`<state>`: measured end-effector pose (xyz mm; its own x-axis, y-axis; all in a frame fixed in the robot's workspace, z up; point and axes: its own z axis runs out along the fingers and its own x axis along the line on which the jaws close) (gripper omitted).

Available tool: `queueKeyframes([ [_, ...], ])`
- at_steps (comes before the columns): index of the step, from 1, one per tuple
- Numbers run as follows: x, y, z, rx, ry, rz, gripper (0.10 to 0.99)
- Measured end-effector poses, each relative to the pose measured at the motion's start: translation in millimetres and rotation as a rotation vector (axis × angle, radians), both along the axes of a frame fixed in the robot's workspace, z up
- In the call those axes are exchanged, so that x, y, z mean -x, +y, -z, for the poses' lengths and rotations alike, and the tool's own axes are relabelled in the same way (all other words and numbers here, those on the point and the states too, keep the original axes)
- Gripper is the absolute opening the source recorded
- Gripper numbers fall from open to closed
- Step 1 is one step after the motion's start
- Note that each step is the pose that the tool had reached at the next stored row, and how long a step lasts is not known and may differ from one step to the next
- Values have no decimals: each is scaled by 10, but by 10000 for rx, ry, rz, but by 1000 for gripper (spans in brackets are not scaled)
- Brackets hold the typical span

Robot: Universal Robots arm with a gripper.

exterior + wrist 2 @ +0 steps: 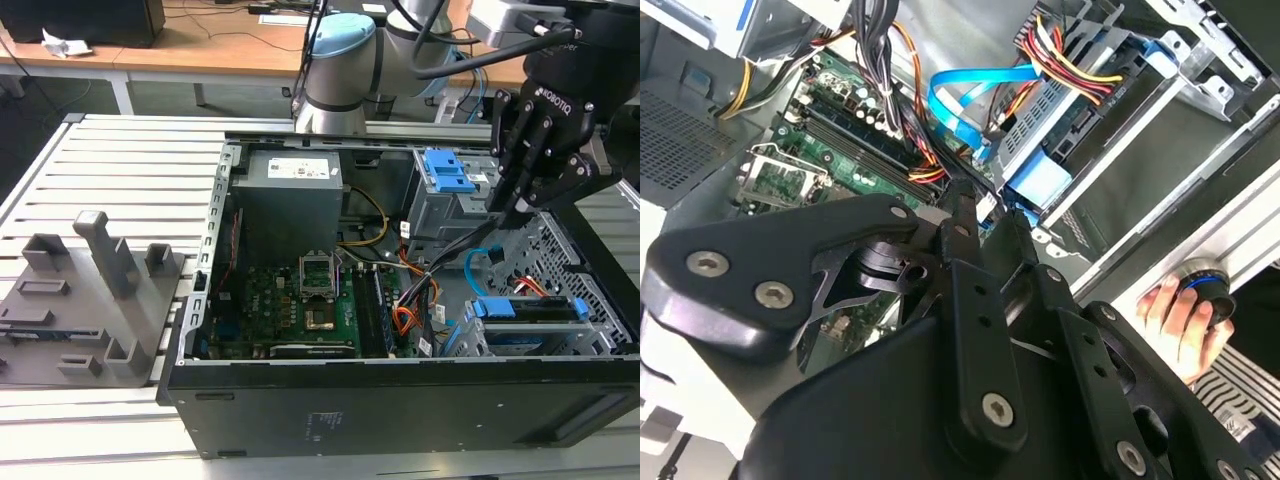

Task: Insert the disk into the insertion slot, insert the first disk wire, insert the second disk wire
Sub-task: 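Insert the second disk wire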

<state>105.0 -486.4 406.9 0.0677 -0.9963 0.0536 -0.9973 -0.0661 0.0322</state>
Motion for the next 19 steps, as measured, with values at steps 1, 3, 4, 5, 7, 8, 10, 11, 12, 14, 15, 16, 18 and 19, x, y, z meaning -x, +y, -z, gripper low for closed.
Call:
queueKeyframes([
  [1, -8, 6, 1, 0, 0, -5, 302],
  [3, -23, 16, 7, -2, 0, -20, 302],
  [4, -23, 17, 11, 1, 0, -25, 302],
  [5, -25, 18, 17, 1, 1, -37, 302],
  [7, -25, 17, 45, 0, 0, -63, 302],
  [8, -25, 17, 65, 0, 0, -75, 302],
  [10, -26, 17, 90, 0, 0, -97, 302],
  [11, -34, 18, 107, 0, 0, -133, 302],
  [12, -42, 18, 117, 1, 0, -156, 302],
  [14, -59, 18, 136, 8, 0, -197, 302],
  [15, -68, 18, 150, 23, 0, -226, 302],
  [16, -74, 18, 176, 61, 0, -326, 302],
  [18, -77, 18, 225, 208, 3, -561, 302],
  [19, -77, 18, 256, 219, 2, -593, 302],
])
